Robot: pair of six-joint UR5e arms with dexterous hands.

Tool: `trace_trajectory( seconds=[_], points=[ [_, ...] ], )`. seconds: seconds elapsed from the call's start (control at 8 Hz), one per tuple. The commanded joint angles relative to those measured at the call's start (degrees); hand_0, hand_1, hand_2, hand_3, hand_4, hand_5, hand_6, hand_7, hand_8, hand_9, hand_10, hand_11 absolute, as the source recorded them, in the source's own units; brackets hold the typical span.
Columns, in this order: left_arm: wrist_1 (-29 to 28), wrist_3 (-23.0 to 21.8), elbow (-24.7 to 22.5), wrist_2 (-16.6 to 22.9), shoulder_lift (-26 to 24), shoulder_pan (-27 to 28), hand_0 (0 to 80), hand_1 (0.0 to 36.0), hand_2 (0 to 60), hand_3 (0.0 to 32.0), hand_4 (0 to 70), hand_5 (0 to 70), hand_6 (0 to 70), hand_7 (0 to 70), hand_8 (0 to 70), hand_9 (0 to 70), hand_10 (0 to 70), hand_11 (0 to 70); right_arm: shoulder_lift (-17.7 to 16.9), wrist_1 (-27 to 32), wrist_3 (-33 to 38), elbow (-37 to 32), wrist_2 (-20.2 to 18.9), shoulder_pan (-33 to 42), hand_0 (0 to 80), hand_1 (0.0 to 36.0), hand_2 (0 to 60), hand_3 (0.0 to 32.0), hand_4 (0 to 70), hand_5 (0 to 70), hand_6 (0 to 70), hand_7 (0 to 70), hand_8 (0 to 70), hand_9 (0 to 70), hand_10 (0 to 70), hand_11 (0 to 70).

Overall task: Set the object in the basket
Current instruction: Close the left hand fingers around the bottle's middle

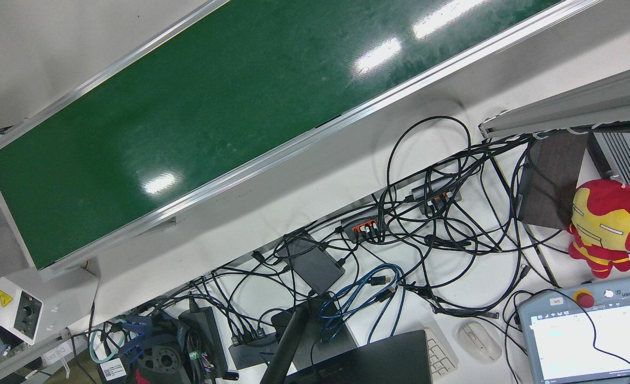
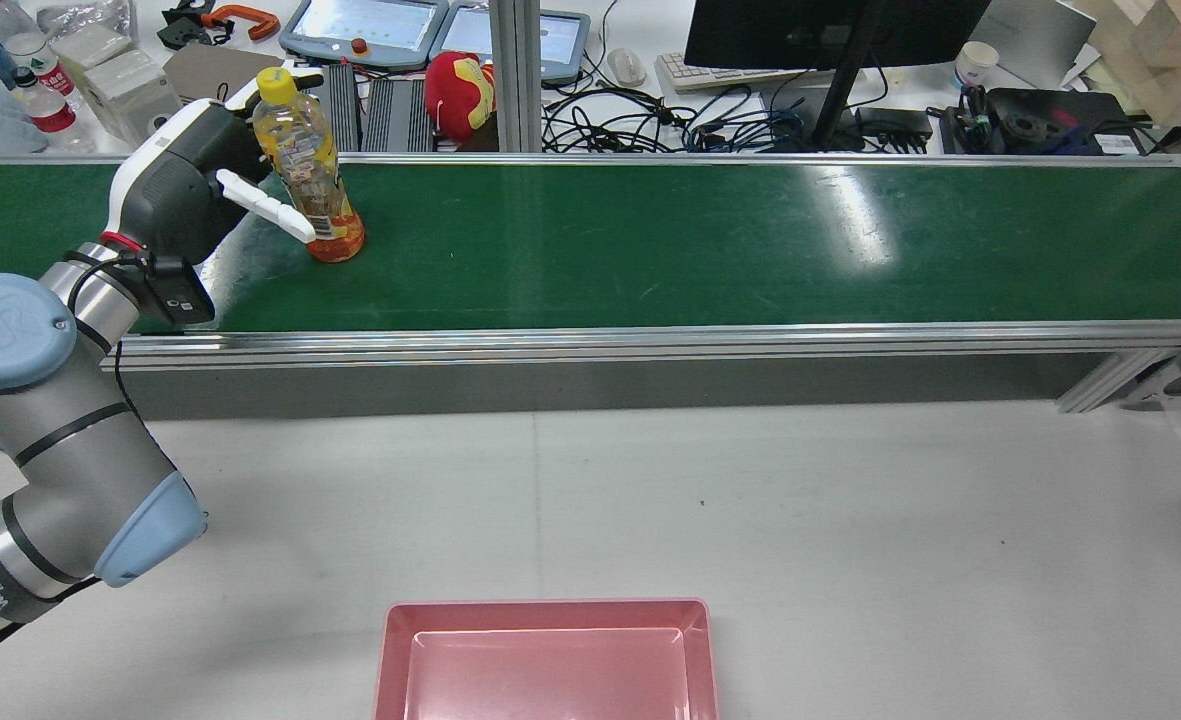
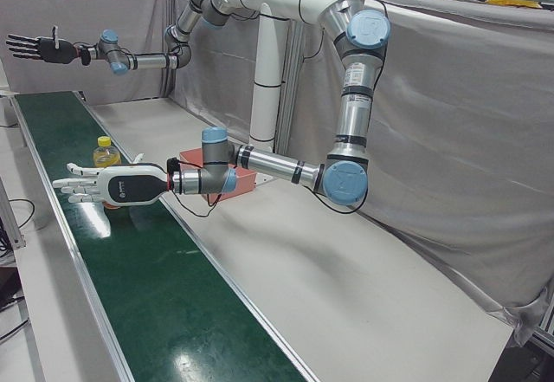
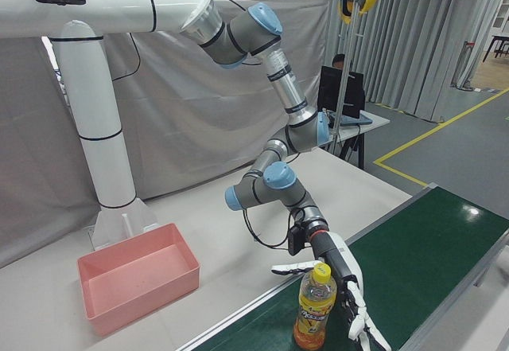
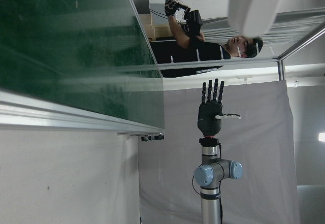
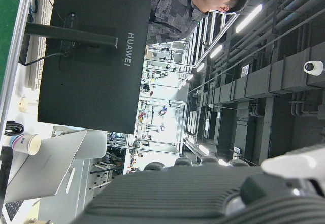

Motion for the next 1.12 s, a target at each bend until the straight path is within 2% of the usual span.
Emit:
trace_trajectory(
  seconds=[0.0,0.12,0.25,0.38,0.5,0.62,0.75,0.88,1.0],
  points=[
    [0.33,-0.01,-0.08,-0.05,-0.68,2.20,79.7,3.2,0.0,0.0,9.7,30.2,0.0,0.0,8.8,11.6,6.1,10.9,0.00,0.00,0.00,0.09,-0.05,0.00,0.0,0.0,0.0,0.0,0.0,0.0,0.0,0.0,0.0,0.0,0.0,0.0],
    [1.37,-0.19,-0.43,-0.14,-1.46,2.12,79.5,3.4,0.0,0.0,10.2,32.6,0.0,0.0,9.5,12.6,7.5,12.9,0.00,0.00,0.00,0.09,-0.05,0.00,0.0,0.0,0.0,0.0,0.0,0.0,0.0,0.0,0.0,0.0,0.0,0.0],
    [3.99,-0.19,-0.35,-0.23,-2.60,2.12,46.0,33.4,60.0,0.0,12.0,64.6,2.3,6.5,17.8,24.1,16.3,26.0,0.00,0.00,0.00,0.00,-0.05,0.00,0.0,0.0,0.0,0.0,0.0,0.0,0.0,0.0,0.0,0.0,0.0,0.0],
    [4.71,-0.19,-0.26,-0.23,-2.79,2.12,51.5,36.0,60.0,0.0,69.0,70.0,21.4,34.3,50.6,66.4,42.8,61.4,0.00,0.00,0.00,0.09,-0.05,0.09,0.0,0.0,0.0,0.0,0.0,0.0,0.0,0.0,0.0,0.0,0.0,0.0],
    [5.94,-0.19,-0.35,-0.14,-3.22,2.20,53.5,36.0,60.0,0.0,70.0,70.0,43.4,56.9,70.0,70.0,54.6,70.0,0.00,0.00,0.00,0.09,0.03,0.00,0.0,0.0,0.0,0.0,0.0,0.0,0.0,0.0,0.0,0.0,0.0,0.0],
    [6.91,-0.45,-0.61,-0.06,-3.75,2.21,59.3,36.0,60.0,0.0,70.0,70.0,56.1,69.9,70.0,70.0,61.1,70.0,0.00,0.00,0.00,0.00,-0.05,0.00,0.0,0.0,0.0,0.0,0.0,0.0,0.0,0.0,0.0,0.0,0.0,0.0],
    [8.14,-0.45,-1.05,0.29,-4.80,2.21,61.0,36.0,60.0,0.0,70.0,70.0,59.3,70.0,70.0,70.0,63.7,70.0,0.00,0.00,0.00,0.00,-0.05,0.00,0.0,0.0,0.0,0.0,0.0,0.0,0.0,0.0,0.0,0.0,0.0,0.0],
    [10.50,-0.36,-3.57,0.47,-5.42,2.38,63.6,36.0,60.0,0.0,70.0,70.0,60.1,70.0,70.0,70.0,54.6,70.0,0.00,0.00,0.00,0.09,-0.05,0.00,0.0,0.0,0.0,0.0,0.0,0.0,0.0,0.0,0.0,0.0,0.0,0.0],
    [11.74,-0.28,-7.95,0.73,-5.34,4.56,64.1,36.0,60.0,0.0,70.0,70.0,59.2,70.0,70.0,70.0,49.7,70.0,0.00,0.00,0.00,0.09,0.03,0.00,0.0,0.0,0.0,0.0,0.0,0.0,0.0,0.0,0.0,0.0,0.0,0.0]
  ],
)
